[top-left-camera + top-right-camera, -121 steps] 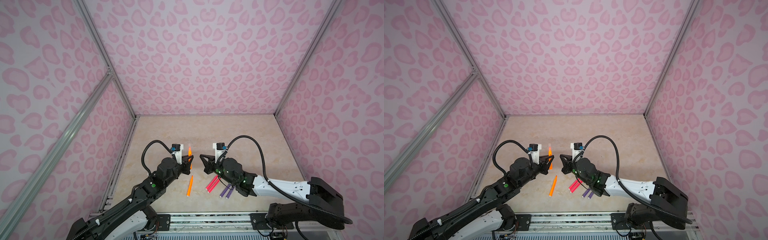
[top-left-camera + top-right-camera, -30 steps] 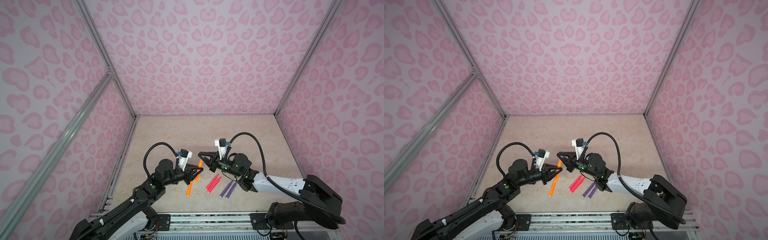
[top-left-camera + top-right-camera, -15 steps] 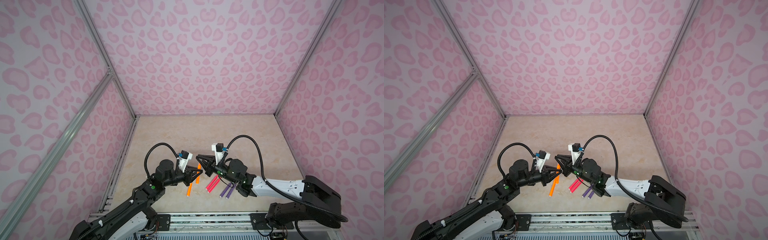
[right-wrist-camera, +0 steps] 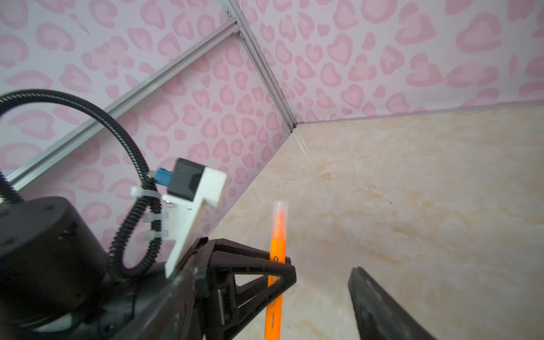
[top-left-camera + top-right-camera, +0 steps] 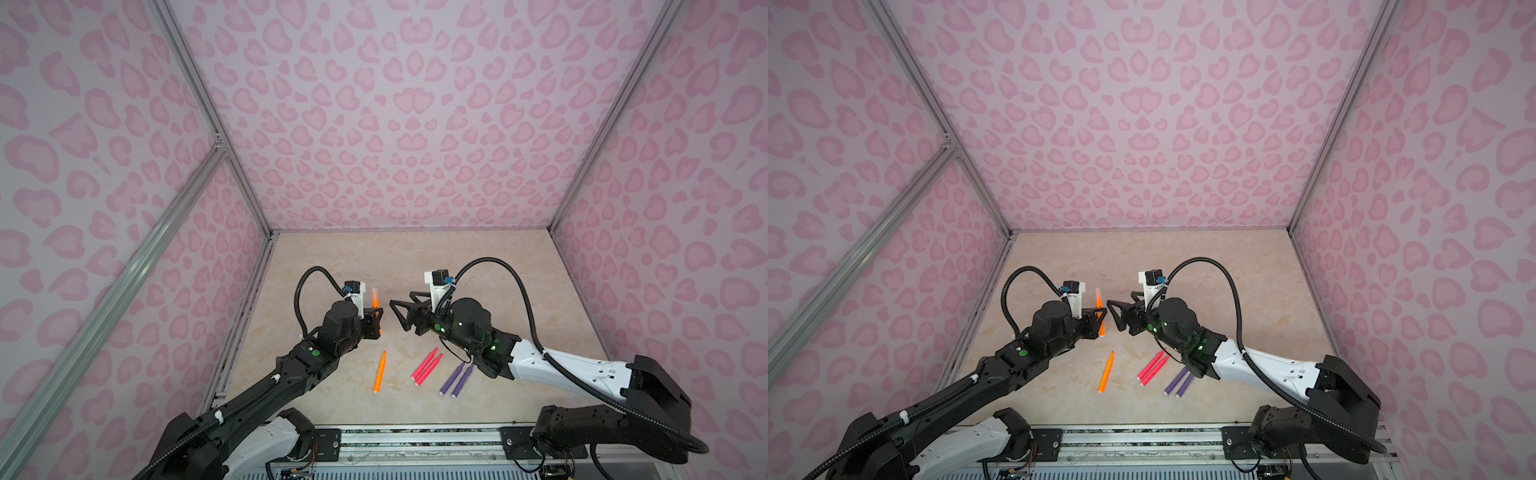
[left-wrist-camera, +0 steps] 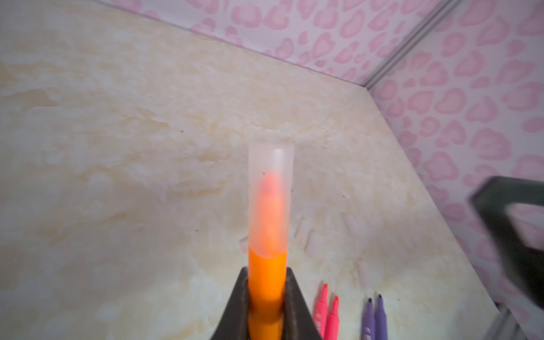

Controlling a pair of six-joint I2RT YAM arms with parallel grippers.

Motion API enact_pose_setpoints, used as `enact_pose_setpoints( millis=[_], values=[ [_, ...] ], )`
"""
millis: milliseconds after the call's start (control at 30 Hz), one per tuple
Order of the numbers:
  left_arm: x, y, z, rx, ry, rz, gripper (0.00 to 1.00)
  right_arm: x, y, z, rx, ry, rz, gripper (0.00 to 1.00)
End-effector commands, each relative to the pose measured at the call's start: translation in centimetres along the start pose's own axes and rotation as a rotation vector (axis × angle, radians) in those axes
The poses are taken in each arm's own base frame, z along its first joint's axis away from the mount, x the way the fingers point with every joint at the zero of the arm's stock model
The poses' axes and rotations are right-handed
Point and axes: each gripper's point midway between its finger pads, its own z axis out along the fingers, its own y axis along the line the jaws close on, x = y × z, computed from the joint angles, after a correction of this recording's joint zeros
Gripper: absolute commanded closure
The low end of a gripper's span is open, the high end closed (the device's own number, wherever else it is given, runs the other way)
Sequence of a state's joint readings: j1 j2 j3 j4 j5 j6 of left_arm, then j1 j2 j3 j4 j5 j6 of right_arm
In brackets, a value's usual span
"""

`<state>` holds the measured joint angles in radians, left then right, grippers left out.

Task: Insert the pens into the pen caps
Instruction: 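Lower the capped highlighter to the table with the left gripper while the right withdraws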

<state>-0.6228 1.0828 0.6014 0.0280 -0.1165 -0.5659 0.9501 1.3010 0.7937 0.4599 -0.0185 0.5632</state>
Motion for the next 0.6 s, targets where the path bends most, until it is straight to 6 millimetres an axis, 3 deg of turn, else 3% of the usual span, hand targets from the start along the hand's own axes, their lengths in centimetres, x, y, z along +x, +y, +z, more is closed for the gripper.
enact_pose_setpoints(
  millis=[0, 133, 267, 567],
  values=[
    [0.5, 5.7, 0.5, -0.315, 0.029, -0.02, 0.96, 0.1, -2.5, -0.4, 0.136, 0.004, -0.035, 0.11],
    [2.2, 10.1, 1.9, -0.457, 0.147, -0.117, 0.96, 0.5, -4.9, -1.1, 0.211, -0.023, -0.035, 0.07],
    [3.7, 13.4, 3.0, -0.573, 0.269, -0.166, 0.97, 0.4, -5.5, -1.1, 0.218, -0.045, -0.039, 0.06],
    [4.6, 17.5, 3.1, -0.753, 0.343, -0.179, 0.97, 1.3, -6.0, 0.1, 0.244, 0.013, -0.059, 0.06]
  ],
)
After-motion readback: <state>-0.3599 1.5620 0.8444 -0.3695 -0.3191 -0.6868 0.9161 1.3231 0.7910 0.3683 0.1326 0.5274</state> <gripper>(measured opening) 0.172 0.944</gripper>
